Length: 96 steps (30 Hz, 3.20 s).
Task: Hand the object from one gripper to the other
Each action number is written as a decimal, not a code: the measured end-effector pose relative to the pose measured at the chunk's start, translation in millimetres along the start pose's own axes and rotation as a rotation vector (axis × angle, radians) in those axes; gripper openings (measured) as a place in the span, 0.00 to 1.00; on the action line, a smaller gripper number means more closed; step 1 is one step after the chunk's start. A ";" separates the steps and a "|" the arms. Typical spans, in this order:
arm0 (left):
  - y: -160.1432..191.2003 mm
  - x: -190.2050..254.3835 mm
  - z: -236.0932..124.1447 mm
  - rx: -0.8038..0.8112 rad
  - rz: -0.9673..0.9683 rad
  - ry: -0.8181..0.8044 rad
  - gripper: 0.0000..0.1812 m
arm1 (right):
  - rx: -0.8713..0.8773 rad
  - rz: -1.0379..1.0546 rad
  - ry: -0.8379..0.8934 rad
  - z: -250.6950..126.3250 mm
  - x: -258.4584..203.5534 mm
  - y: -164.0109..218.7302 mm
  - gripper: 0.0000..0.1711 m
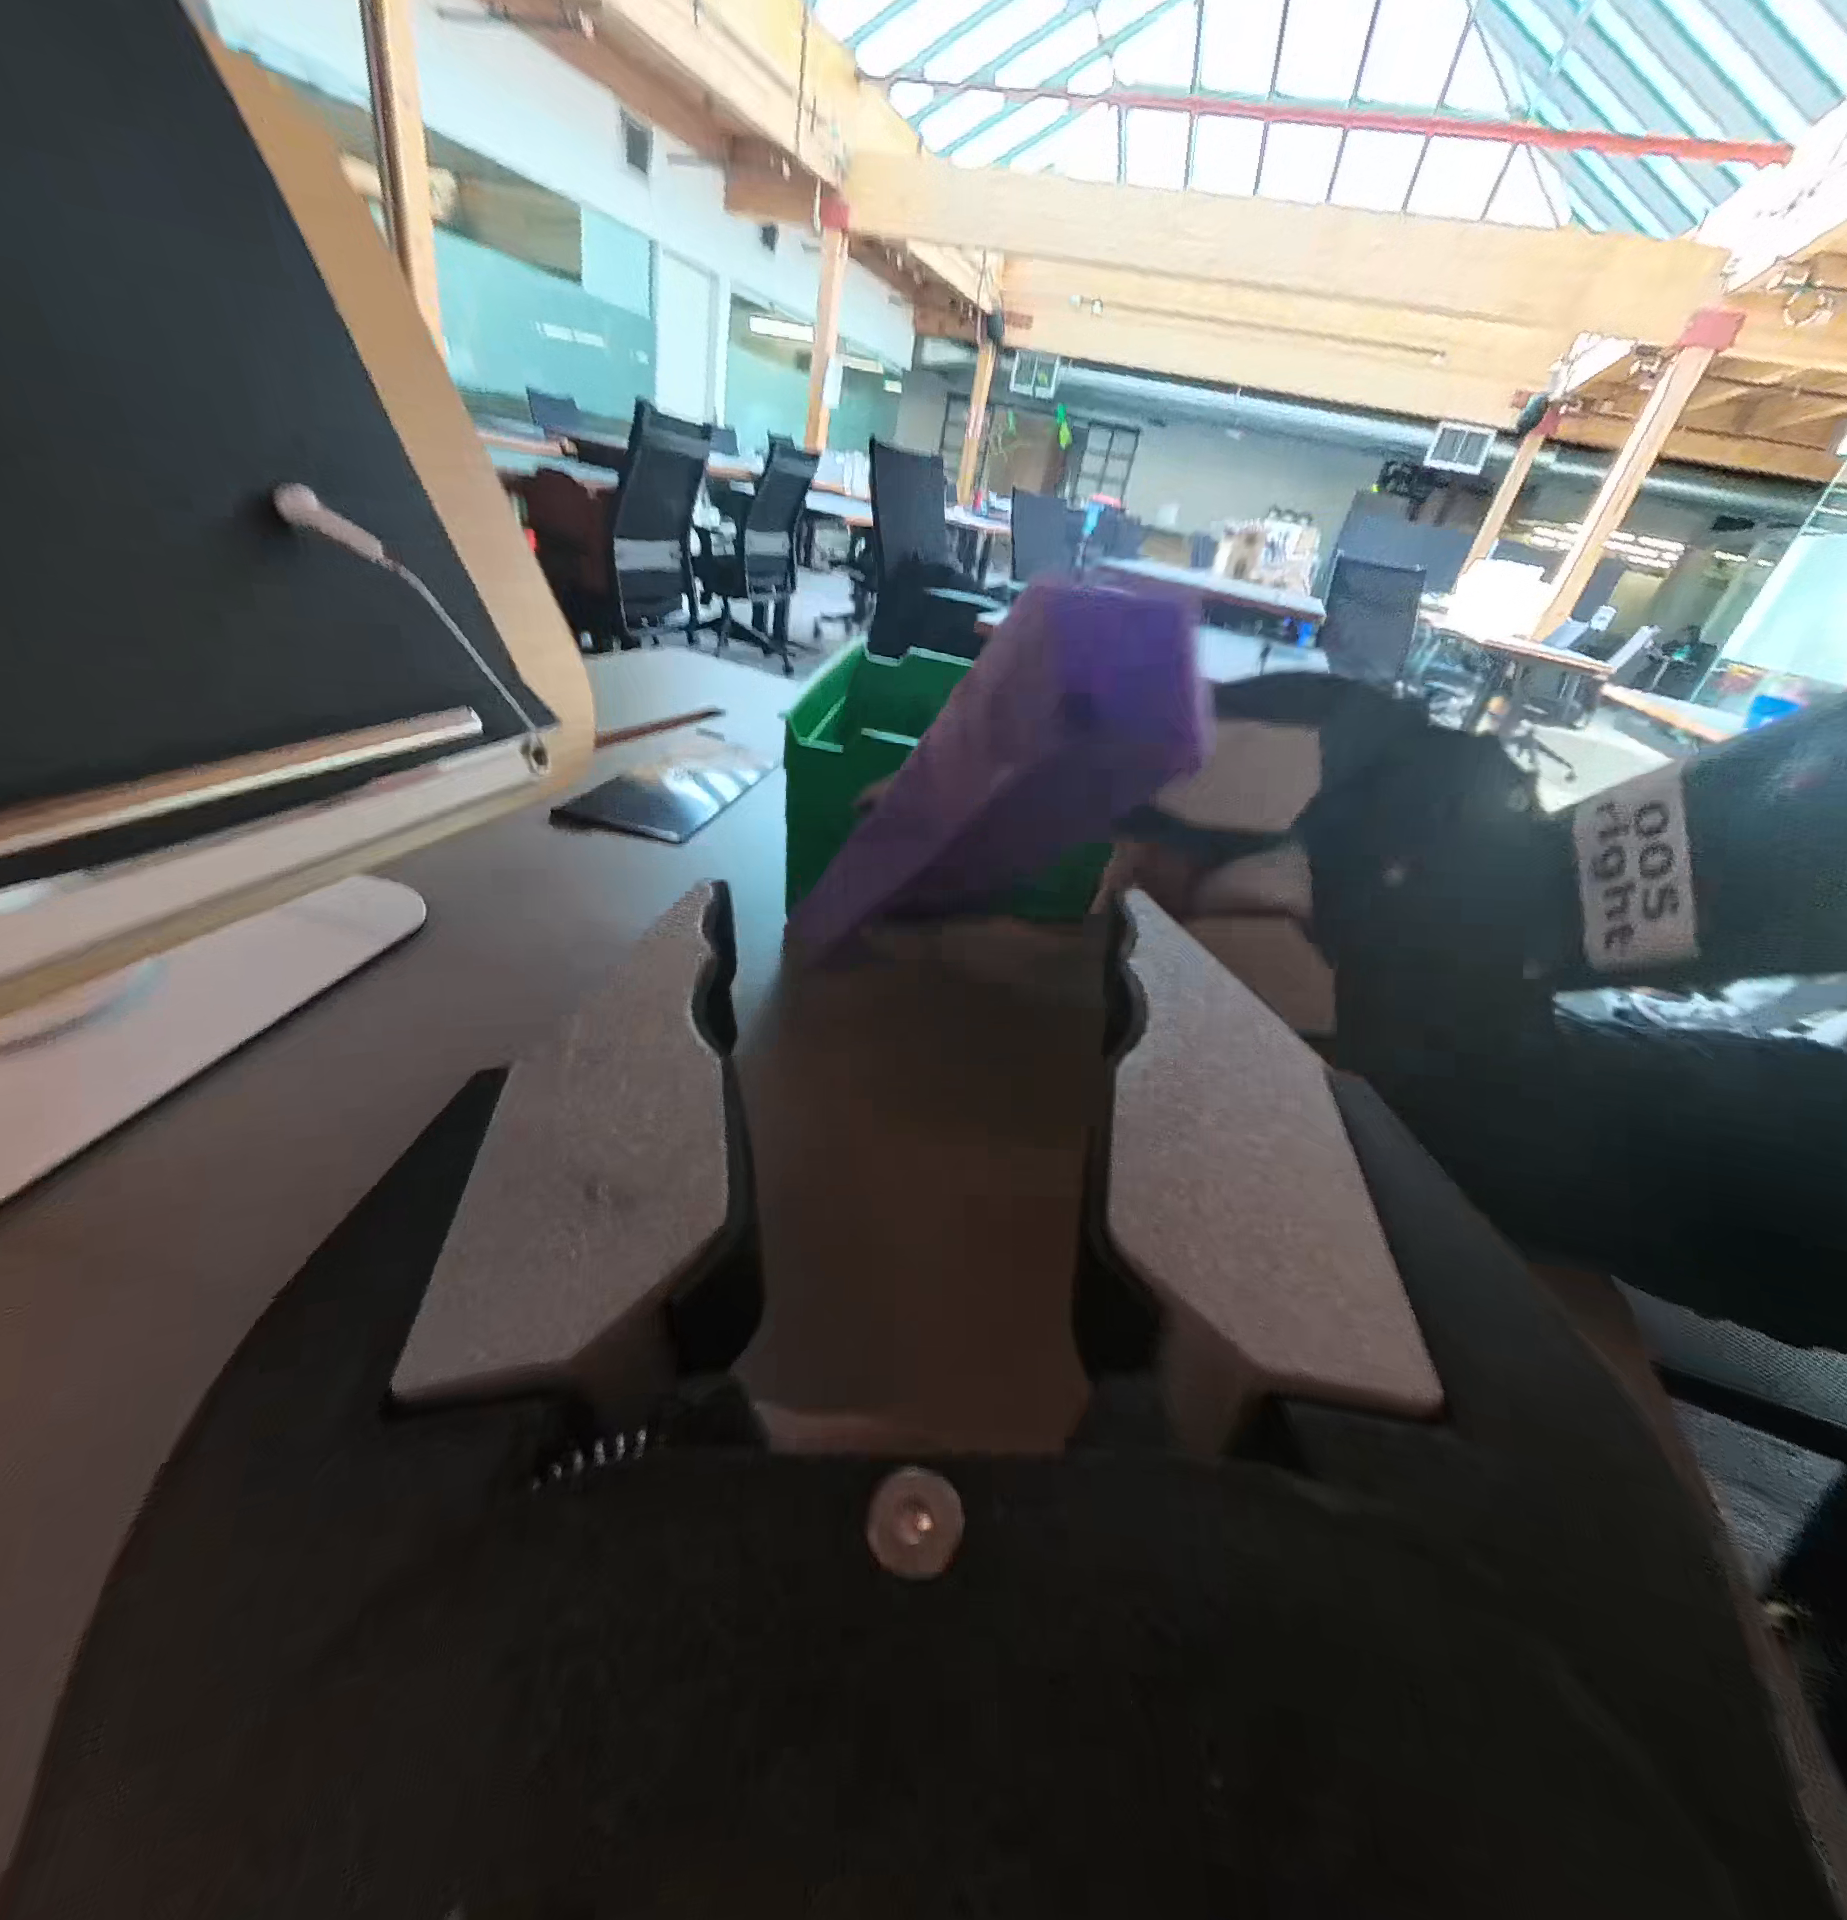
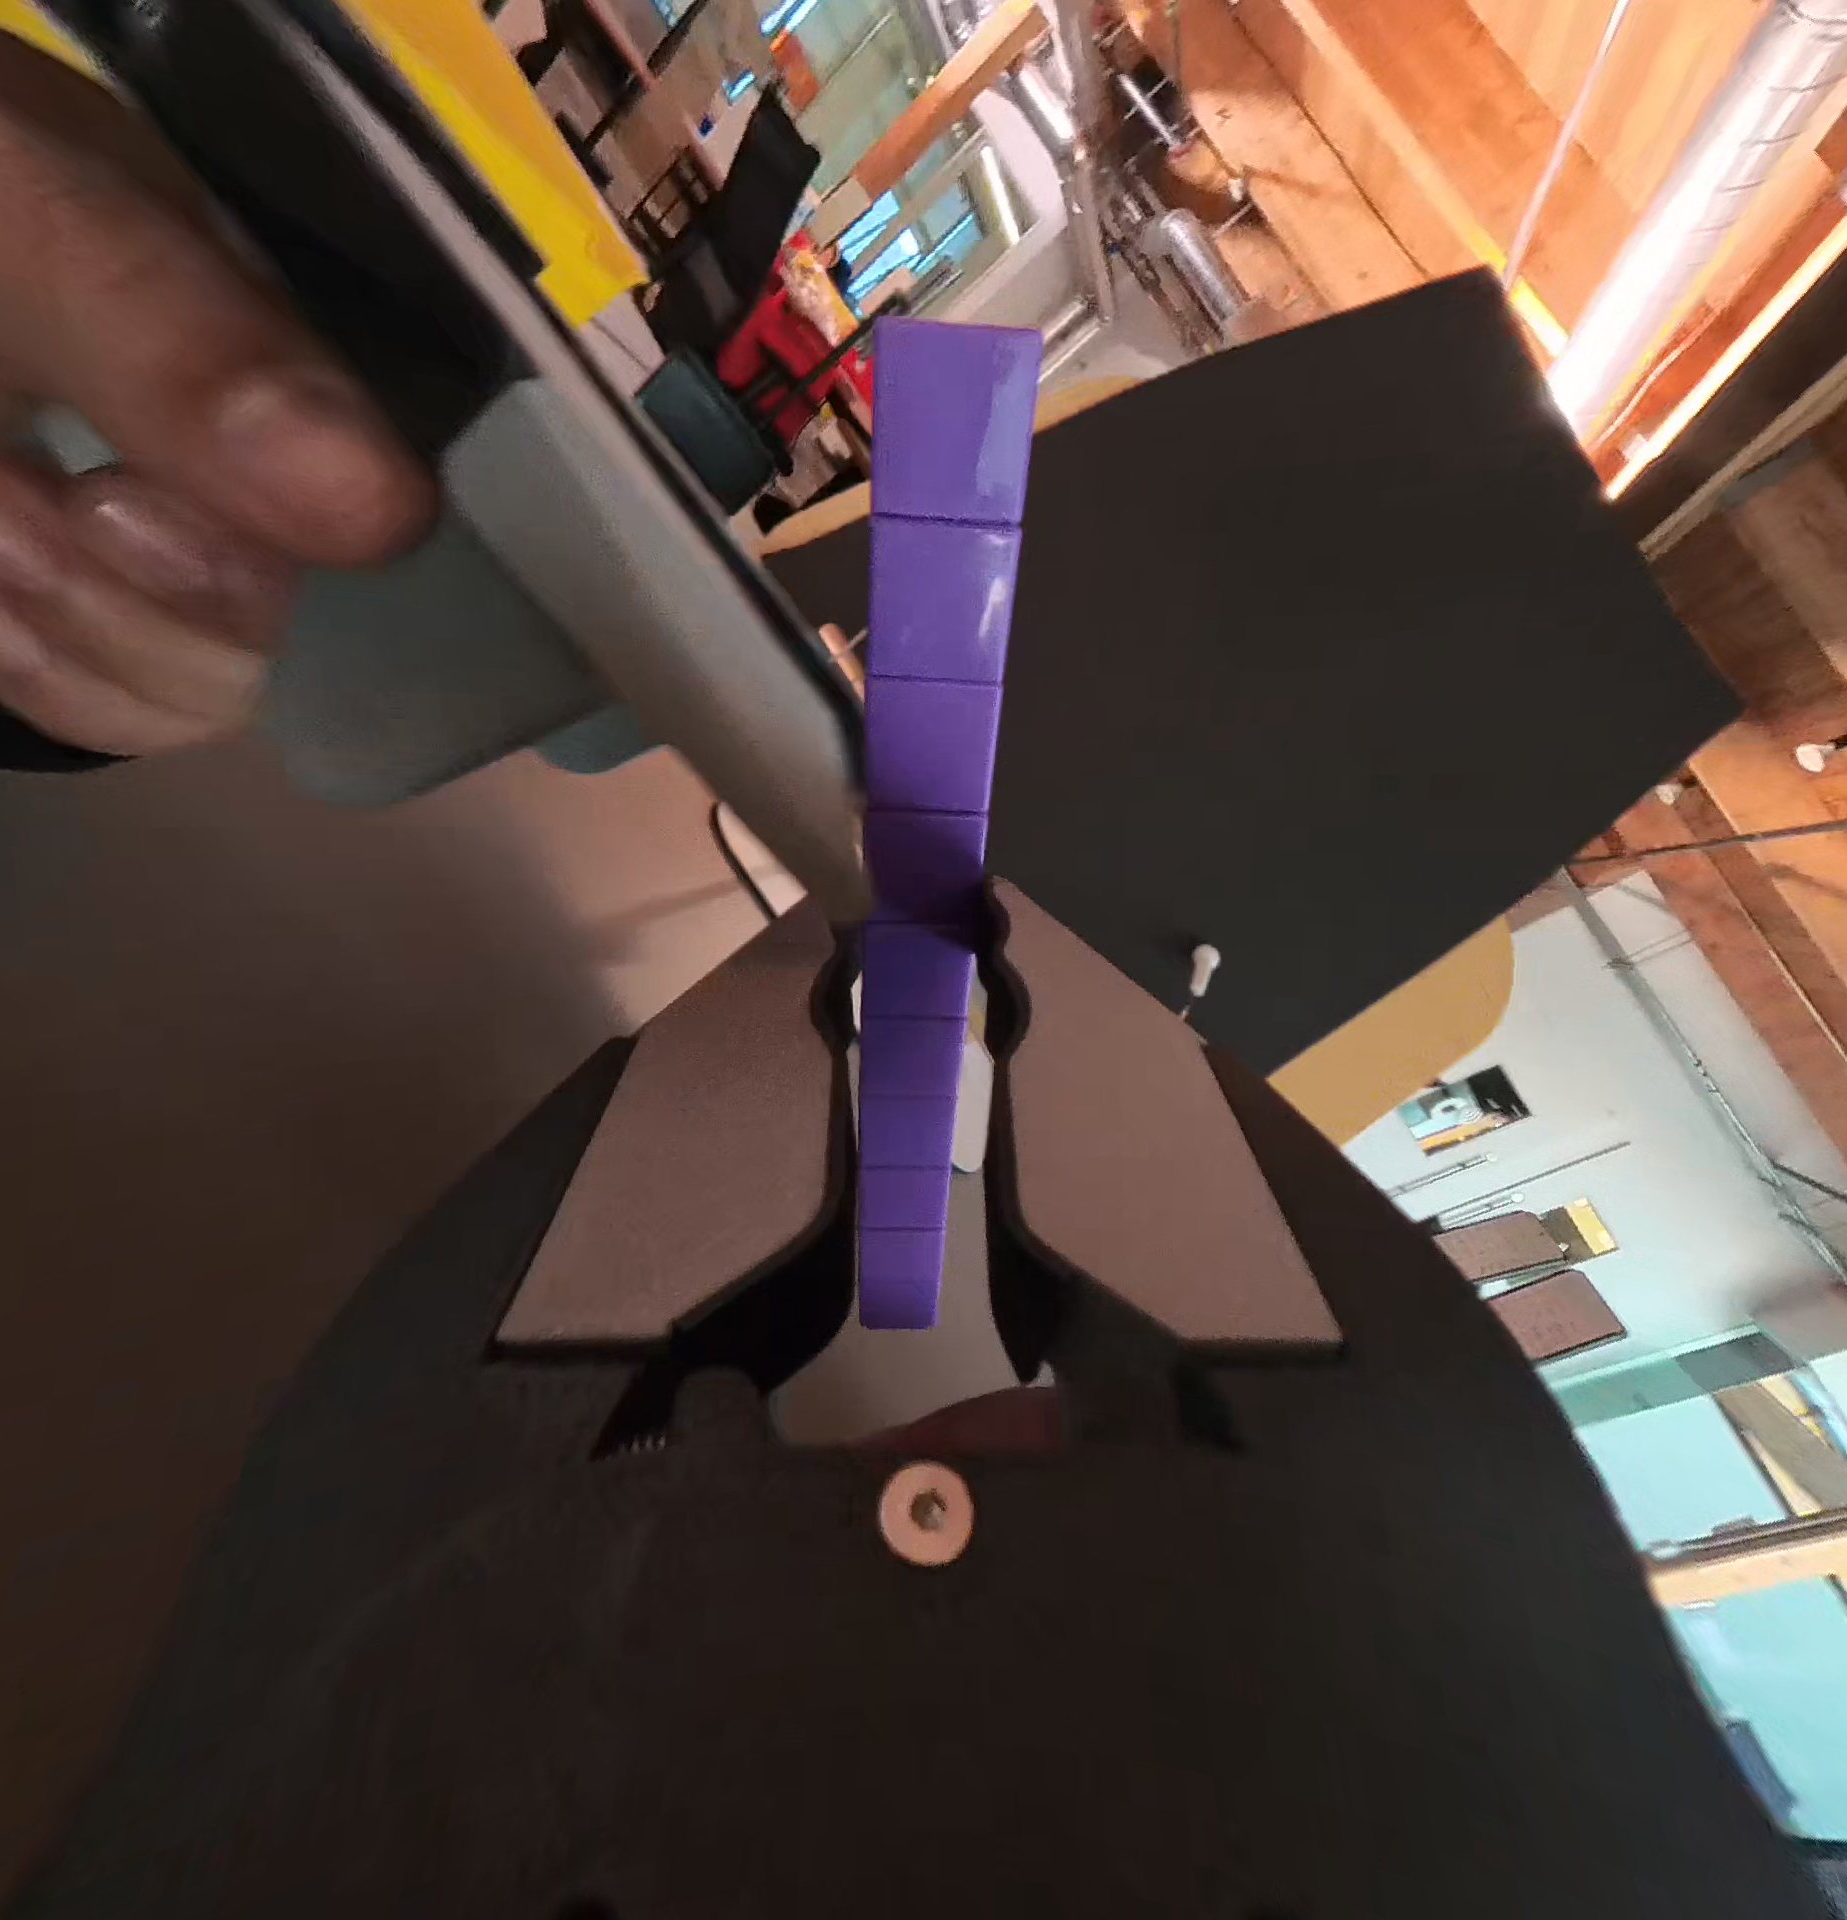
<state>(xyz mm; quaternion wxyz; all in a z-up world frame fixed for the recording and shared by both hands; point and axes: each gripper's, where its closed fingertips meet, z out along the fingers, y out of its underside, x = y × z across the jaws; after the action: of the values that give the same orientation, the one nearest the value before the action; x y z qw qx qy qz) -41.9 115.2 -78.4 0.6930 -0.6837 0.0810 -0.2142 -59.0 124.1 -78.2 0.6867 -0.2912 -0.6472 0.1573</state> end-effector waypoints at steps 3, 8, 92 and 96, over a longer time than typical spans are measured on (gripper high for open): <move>1.0 4.6 0.8 -0.006 0.069 -0.007 0.21 | -0.007 -0.076 -0.016 2.5 -13.4 -4.6 0.10; 8.0 -3.2 -2.1 -0.074 0.154 -0.047 0.11 | 0.000 -0.138 -0.023 2.3 -21.2 -7.6 0.11; 25.4 -1.6 -13.1 -0.234 0.388 -0.093 0.11 | 0.372 1.178 -0.765 -37.6 15.2 -46.1 0.26; 3.3 -39.4 -36.0 -0.271 0.982 -0.429 0.11 | 0.328 1.214 -0.792 -41.3 25.1 -27.4 0.38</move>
<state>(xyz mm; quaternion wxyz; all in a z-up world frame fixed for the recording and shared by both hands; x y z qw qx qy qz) -91.1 98.3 -90.7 0.6181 -0.6769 0.2743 0.2908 -20.1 109.5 -41.3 0.2288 -0.4131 -0.5397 0.6969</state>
